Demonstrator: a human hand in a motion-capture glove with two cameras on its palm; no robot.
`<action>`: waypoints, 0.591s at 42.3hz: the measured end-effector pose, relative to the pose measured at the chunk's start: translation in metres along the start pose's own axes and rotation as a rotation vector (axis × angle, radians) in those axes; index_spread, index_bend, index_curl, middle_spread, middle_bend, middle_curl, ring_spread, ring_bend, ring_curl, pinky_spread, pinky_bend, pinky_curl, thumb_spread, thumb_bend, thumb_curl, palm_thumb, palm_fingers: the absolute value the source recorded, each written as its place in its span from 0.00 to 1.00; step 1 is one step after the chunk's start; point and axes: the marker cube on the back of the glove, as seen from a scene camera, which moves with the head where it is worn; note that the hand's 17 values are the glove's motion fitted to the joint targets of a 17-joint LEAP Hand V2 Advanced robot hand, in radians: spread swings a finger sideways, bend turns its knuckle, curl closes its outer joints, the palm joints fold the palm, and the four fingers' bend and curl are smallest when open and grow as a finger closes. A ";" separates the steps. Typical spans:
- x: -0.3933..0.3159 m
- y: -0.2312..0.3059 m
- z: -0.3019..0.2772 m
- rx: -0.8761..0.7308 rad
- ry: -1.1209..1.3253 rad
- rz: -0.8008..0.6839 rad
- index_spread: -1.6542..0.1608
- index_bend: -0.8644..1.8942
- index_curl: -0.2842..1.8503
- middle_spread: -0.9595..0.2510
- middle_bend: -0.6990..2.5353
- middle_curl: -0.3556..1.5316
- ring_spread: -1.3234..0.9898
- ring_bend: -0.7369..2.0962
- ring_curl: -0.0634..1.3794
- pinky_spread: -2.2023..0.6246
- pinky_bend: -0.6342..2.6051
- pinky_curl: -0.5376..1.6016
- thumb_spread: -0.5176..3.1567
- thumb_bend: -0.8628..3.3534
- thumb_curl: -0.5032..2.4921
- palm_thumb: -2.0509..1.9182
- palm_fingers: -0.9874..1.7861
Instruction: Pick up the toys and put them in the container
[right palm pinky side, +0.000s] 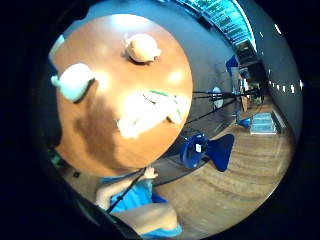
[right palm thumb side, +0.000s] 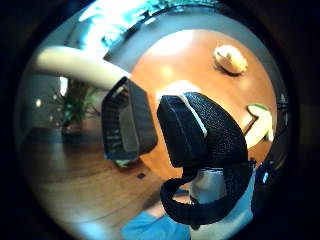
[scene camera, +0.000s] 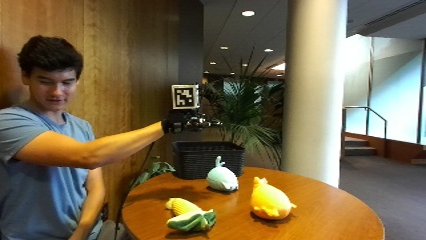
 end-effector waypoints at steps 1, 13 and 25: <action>0.001 0.000 0.001 0.001 0.012 0.000 0.86 0.37 0.15 0.80 0.28 0.21 0.55 0.30 0.04 0.77 0.32 0.29 0.26 0.20 0.16 0.51 0.35; 0.000 -0.002 0.002 0.002 0.014 0.056 0.80 0.37 0.20 0.82 0.28 0.27 0.52 0.31 0.07 0.75 0.35 0.35 0.44 0.20 0.18 0.51 0.32; 0.017 -0.015 0.000 0.017 0.045 0.090 0.79 0.37 0.23 0.82 0.27 0.30 0.51 0.32 0.09 0.75 0.35 0.37 0.50 0.20 0.19 0.51 0.31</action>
